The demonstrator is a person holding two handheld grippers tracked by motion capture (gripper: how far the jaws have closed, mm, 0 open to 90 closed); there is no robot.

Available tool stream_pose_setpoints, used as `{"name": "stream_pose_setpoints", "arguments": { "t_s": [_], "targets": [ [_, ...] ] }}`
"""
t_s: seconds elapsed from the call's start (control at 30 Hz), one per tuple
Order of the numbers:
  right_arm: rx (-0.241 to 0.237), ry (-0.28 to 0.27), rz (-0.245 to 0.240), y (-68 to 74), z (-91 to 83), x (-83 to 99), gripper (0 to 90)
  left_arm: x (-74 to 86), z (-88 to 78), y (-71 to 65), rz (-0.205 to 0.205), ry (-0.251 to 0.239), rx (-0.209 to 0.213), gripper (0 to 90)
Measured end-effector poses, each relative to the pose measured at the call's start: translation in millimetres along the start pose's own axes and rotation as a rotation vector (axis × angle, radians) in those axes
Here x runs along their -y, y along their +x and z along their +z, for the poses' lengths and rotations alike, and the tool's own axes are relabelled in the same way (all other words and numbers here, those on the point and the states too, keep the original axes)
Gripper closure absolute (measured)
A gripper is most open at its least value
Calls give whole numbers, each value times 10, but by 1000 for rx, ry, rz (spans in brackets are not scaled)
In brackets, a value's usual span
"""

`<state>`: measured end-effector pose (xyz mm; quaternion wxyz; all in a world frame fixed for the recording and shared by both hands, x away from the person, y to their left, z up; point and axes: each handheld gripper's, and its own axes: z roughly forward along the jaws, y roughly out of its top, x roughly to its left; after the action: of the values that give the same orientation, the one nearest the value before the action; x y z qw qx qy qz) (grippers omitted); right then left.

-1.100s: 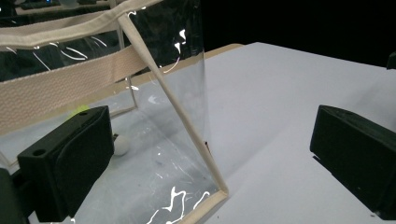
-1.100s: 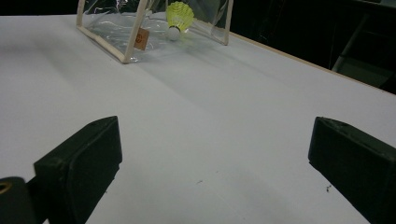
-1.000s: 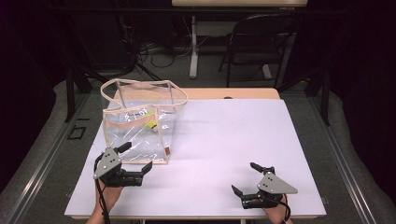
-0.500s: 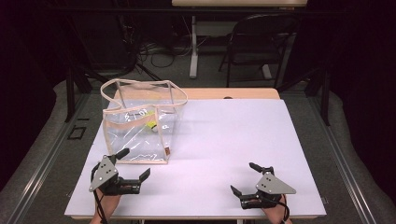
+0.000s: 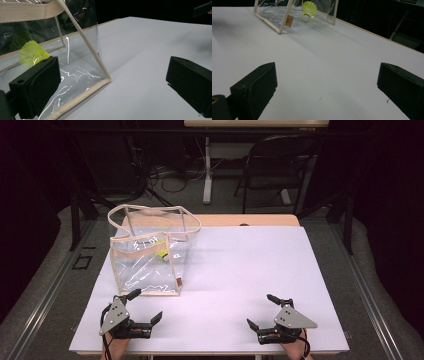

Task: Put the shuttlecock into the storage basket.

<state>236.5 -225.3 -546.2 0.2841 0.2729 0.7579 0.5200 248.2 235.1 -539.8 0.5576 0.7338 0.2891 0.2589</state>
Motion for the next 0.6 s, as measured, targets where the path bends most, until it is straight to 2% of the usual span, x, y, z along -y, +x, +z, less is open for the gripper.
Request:
{"name": "stream_pose_setpoints", "arguments": {
  "t_s": [0.43,0.6],
  "targets": [
    [0,1,-4,6,3,-2,23,87,-20,-7,-14,23,19,0],
    [-2,3,-5,3,8,-1,23,82,-6,3,-5,38,23,0]
  ]
}}
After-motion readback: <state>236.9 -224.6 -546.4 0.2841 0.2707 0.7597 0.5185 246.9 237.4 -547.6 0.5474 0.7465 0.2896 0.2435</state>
